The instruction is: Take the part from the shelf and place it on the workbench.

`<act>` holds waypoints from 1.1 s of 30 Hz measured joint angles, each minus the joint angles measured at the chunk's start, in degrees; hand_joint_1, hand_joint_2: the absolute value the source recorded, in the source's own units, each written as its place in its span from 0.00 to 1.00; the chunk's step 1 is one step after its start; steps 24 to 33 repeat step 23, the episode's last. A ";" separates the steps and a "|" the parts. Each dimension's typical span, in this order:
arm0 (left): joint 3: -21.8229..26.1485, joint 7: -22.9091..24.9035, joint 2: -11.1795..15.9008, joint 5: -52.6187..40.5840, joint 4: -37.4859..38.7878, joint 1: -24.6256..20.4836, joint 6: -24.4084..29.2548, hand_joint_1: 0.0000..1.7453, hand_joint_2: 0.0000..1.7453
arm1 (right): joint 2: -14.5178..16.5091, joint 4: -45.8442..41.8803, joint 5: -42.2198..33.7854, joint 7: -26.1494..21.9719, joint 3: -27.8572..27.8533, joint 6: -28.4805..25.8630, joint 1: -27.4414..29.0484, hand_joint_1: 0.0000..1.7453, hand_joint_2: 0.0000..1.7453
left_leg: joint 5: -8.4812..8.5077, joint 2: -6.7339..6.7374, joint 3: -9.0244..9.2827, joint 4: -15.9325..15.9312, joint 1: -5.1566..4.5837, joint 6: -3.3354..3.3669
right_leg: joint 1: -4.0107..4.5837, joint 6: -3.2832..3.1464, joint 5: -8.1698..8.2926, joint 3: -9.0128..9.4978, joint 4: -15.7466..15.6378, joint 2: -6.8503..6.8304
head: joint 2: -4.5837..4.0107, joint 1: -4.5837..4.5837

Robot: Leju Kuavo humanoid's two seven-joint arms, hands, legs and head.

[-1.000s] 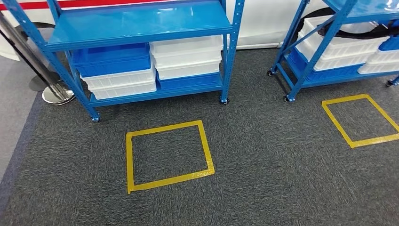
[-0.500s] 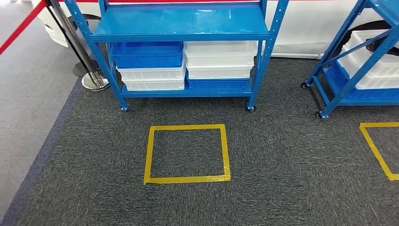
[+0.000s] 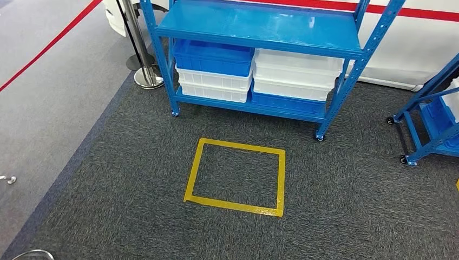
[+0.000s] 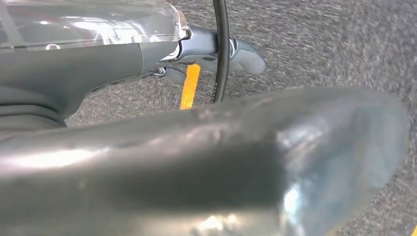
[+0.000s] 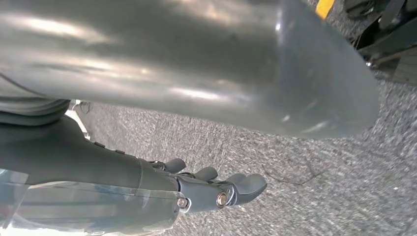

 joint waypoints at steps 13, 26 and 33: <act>0.03 -0.35 -0.16 0.71 0.00 0.02 -1.45 0.00 0.00 | 0.40 -0.59 -2.98 2.06 0.12 -1.30 0.61 0.00 0.00 | -1.59 -6.30 0.14 0.62 0.04 -1.23 | -0.54 -0.43 1.38 -1.84 -0.21 7.32 | 0.00 0.02; 0.03 -0.85 -0.15 0.70 -0.02 0.49 -2.31 0.00 0.00 | -0.20 -0.99 -3.40 2.45 0.35 -1.33 1.33 0.00 0.00 | -2.21 -2.42 -10.76 15.69 0.34 -2.33 | -0.40 -2.18 -2.69 3.51 -0.80 5.59 | 0.00 0.01; 0.03 -0.85 -0.15 0.70 -0.02 0.49 -2.31 0.00 0.00 | -0.20 -0.99 -3.40 2.45 0.35 -1.33 1.33 0.00 0.00 | -2.21 -2.42 -10.76 15.69 0.34 -2.33 | -0.40 -2.18 -2.69 3.51 -0.80 5.59 | 0.00 0.01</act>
